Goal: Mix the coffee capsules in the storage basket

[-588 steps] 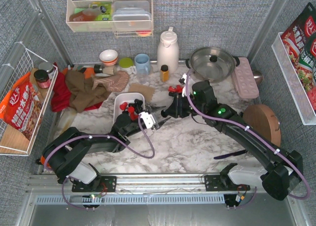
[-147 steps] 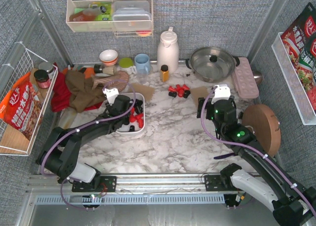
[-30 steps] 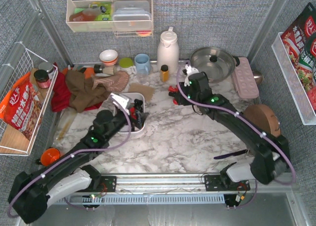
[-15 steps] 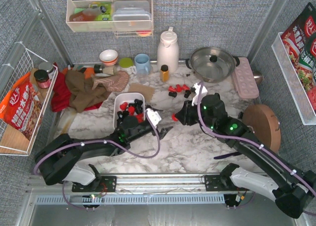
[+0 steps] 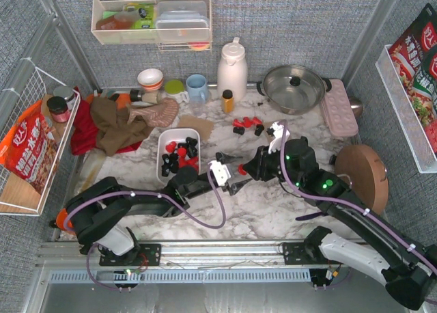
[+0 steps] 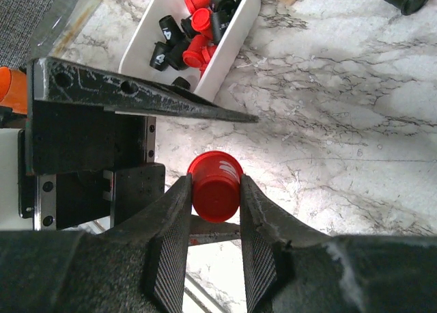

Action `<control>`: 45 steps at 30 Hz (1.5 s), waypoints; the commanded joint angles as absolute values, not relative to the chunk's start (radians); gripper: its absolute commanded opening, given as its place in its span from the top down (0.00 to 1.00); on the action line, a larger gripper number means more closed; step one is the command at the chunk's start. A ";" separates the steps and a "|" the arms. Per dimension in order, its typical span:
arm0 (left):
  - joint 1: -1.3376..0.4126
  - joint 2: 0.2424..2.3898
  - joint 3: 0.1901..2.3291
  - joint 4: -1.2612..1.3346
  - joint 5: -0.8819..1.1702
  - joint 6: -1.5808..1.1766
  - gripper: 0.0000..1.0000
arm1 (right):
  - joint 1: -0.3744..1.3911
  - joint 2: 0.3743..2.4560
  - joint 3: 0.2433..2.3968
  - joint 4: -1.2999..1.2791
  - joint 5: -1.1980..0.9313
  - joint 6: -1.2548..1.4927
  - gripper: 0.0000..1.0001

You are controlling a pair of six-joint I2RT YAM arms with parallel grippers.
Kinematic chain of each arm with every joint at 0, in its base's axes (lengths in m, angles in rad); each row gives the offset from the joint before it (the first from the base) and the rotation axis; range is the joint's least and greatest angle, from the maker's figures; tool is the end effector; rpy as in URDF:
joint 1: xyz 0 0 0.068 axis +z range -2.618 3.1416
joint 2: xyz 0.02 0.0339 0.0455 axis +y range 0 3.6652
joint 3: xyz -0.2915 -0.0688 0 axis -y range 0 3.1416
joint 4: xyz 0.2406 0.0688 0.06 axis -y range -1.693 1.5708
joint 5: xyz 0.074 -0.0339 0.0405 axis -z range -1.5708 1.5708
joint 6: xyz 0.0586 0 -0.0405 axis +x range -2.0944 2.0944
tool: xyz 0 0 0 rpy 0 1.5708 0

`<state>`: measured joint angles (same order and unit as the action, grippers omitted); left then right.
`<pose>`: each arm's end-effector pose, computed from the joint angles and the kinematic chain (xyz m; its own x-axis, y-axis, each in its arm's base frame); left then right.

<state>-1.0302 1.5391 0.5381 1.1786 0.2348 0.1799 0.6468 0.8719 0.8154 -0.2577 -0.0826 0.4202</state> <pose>0.1530 -0.2814 0.2578 0.2597 -0.0946 -0.9610 0.9201 0.3264 0.2166 0.1583 0.1256 0.3421 -0.4957 0.1351 -0.8579 -0.5049 0.7589 0.4113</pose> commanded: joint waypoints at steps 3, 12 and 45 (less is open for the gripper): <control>-1.034 1.559 0.544 1.296 0.297 0.156 0.27 | 0.649 0.870 0.810 -0.227 -0.080 0.427 0.75; -1.035 1.568 0.536 1.296 0.294 0.143 0.50 | 0.649 0.888 0.814 -0.222 -0.085 0.441 0.74; -0.809 1.215 0.297 0.726 -0.586 -0.442 0.44 | 0.451 1.453 1.118 -0.231 0.220 0.249 0.28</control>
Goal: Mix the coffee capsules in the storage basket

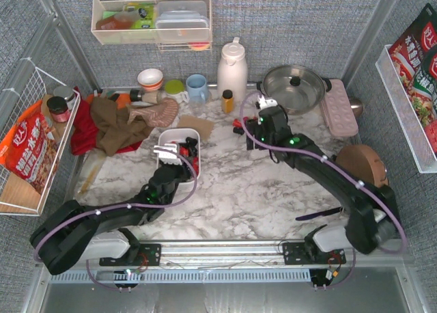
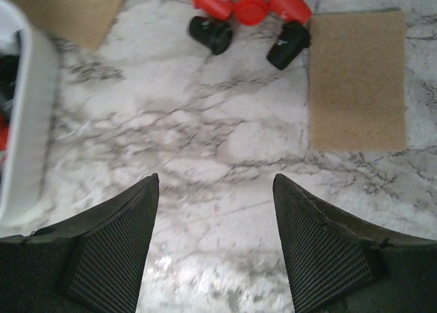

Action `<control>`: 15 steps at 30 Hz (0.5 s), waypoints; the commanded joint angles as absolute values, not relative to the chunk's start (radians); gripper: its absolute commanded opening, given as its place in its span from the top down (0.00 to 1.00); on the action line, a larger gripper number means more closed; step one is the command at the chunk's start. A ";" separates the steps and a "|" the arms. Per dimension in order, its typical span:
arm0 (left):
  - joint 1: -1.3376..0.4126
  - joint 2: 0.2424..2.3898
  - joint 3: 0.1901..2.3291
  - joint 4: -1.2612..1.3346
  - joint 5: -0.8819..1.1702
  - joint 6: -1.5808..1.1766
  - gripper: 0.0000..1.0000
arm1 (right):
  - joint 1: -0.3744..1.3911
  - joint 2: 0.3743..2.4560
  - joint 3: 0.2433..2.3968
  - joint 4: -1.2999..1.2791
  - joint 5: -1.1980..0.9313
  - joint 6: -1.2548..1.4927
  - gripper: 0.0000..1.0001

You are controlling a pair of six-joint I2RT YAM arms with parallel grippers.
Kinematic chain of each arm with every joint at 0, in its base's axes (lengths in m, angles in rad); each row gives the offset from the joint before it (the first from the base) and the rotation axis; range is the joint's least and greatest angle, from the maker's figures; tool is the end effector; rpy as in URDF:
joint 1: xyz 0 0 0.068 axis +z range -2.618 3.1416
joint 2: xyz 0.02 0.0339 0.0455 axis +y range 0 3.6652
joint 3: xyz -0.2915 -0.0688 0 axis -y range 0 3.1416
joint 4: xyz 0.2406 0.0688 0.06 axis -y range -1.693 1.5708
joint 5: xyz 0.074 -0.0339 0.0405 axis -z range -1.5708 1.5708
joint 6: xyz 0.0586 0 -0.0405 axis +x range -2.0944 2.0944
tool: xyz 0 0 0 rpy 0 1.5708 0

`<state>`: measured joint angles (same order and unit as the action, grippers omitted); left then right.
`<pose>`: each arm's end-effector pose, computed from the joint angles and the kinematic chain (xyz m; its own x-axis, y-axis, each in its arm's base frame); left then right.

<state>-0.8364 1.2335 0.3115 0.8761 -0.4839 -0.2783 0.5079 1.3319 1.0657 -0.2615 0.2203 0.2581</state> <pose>0.1827 -0.1617 0.2273 -0.1245 -0.2250 -0.9664 0.3238 0.9114 -0.2539 0.2791 0.1407 0.3253 -0.5044 0.0043 -0.8634 -0.1871 0.9757 0.1141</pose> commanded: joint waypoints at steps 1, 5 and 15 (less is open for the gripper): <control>-0.803 1.216 0.296 0.716 -0.587 -0.454 0.42 | 0.429 1.504 1.138 -0.227 0.204 0.264 0.28; -0.799 1.244 0.300 0.697 -0.589 -0.484 0.29 | 0.358 1.702 1.243 -0.231 0.190 0.317 0.28; -0.800 1.178 0.405 0.444 -0.577 -0.447 0.08 | 0.290 2.039 1.502 -0.276 0.232 0.328 0.32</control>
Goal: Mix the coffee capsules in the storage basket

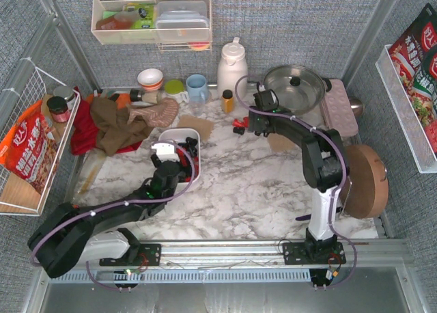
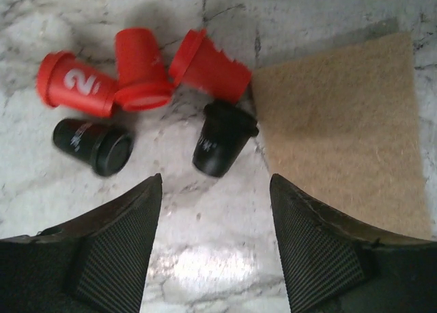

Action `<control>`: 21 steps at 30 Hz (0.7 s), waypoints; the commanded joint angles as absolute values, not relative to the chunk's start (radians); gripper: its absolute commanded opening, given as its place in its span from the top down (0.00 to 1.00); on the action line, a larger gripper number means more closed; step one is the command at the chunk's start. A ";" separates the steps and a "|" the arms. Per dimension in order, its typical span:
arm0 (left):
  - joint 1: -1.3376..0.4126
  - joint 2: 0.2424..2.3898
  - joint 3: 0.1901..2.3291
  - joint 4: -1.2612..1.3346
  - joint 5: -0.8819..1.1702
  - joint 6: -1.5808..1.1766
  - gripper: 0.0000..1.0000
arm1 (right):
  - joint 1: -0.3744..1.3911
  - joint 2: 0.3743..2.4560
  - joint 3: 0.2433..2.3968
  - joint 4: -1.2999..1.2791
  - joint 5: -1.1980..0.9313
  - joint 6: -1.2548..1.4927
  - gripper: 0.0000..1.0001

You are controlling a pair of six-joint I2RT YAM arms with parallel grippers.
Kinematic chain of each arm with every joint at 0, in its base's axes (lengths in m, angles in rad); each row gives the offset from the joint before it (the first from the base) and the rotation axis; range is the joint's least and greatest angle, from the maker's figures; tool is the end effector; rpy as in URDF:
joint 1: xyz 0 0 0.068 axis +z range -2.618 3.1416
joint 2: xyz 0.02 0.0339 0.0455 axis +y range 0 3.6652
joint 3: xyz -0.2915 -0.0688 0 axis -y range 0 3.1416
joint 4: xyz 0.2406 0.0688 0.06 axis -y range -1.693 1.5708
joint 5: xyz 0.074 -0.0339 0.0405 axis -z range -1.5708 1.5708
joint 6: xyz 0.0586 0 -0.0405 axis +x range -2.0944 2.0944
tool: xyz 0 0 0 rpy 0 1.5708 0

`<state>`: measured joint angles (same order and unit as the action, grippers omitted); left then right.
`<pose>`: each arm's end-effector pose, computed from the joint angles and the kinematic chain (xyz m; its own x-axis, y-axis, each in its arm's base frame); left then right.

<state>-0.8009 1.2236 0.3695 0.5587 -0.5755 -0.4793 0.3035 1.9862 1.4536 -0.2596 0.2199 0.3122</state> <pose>0.1913 -0.1515 0.2098 -0.2904 -0.2562 -0.9220 0.1194 0.9462 -0.3006 0.4500 0.1275 0.2163 -0.6912 0.0976 -0.7160 0.0702 0.9952 0.0679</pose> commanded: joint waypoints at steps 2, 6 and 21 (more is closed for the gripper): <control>-0.800 1.128 0.405 0.441 -0.564 -0.408 0.06 | 0.285 2.066 1.519 -0.278 0.241 0.332 0.35; -0.800 1.056 0.386 0.470 -0.523 -0.343 0.03 | 0.275 2.108 1.540 -0.278 0.233 0.343 0.42; -0.799 0.965 0.336 0.555 -0.438 -0.225 0.01 | 0.274 2.104 1.529 -0.264 0.188 0.323 0.68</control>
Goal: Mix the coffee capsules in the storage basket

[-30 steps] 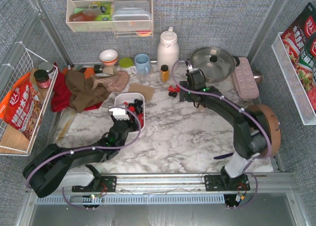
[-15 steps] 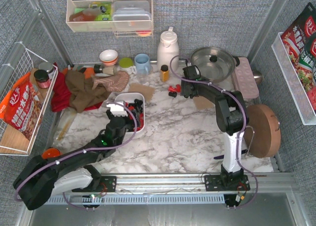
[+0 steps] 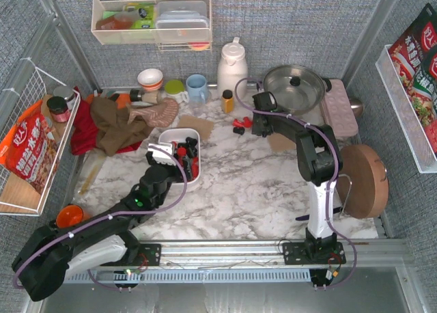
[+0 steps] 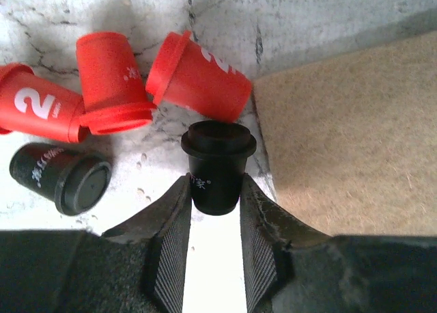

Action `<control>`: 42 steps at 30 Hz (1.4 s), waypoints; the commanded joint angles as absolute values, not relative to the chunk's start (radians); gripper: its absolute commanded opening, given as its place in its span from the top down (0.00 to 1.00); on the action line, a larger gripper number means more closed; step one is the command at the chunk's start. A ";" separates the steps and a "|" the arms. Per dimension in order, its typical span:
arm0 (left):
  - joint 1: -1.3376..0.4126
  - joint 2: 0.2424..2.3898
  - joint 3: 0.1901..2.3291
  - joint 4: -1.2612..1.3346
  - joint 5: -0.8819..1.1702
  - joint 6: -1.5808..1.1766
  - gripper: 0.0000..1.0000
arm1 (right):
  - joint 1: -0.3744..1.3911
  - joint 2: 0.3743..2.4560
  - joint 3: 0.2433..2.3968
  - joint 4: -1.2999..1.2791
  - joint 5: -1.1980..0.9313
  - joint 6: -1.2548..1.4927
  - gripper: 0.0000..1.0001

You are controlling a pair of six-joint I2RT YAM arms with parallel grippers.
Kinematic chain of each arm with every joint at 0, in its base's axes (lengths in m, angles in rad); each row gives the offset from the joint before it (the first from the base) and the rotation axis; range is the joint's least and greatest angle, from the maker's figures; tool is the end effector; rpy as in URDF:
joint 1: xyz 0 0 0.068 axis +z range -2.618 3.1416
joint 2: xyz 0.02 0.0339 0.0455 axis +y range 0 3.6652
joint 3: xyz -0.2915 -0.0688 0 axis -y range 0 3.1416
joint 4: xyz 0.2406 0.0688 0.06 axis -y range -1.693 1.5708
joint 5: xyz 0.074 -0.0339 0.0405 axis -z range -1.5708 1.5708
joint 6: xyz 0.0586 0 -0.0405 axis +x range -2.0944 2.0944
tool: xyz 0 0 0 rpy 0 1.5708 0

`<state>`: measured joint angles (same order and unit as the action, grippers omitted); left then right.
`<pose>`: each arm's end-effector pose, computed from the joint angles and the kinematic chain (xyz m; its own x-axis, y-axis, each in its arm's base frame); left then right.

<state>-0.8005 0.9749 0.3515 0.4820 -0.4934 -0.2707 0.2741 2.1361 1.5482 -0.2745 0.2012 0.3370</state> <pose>0.1669 -0.1322 0.2453 -0.1763 -0.1565 -0.9718 0.2682 0.9423 -0.2004 0.4798 0.1227 0.1763 -0.7362 0.1295 -0.6642 0.1096 0.9914 0.0719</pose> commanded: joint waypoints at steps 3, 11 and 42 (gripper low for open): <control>-0.799 0.965 0.324 0.591 -0.391 -0.205 0.01 | 0.273 2.061 1.488 -0.255 0.177 0.311 0.70; -0.801 1.016 0.302 0.730 -0.202 -0.045 0.01 | 0.301 1.835 1.328 -0.255 0.086 0.256 0.74; -1.016 1.368 0.367 1.290 0.205 0.524 0.01 | 0.711 1.080 0.890 -0.176 -0.204 0.371 0.72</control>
<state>-1.0004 1.3518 0.3584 1.1706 0.2401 0.4976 0.7063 1.0863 0.8940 -0.2123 -0.1860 0.3477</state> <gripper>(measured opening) 0.992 0.346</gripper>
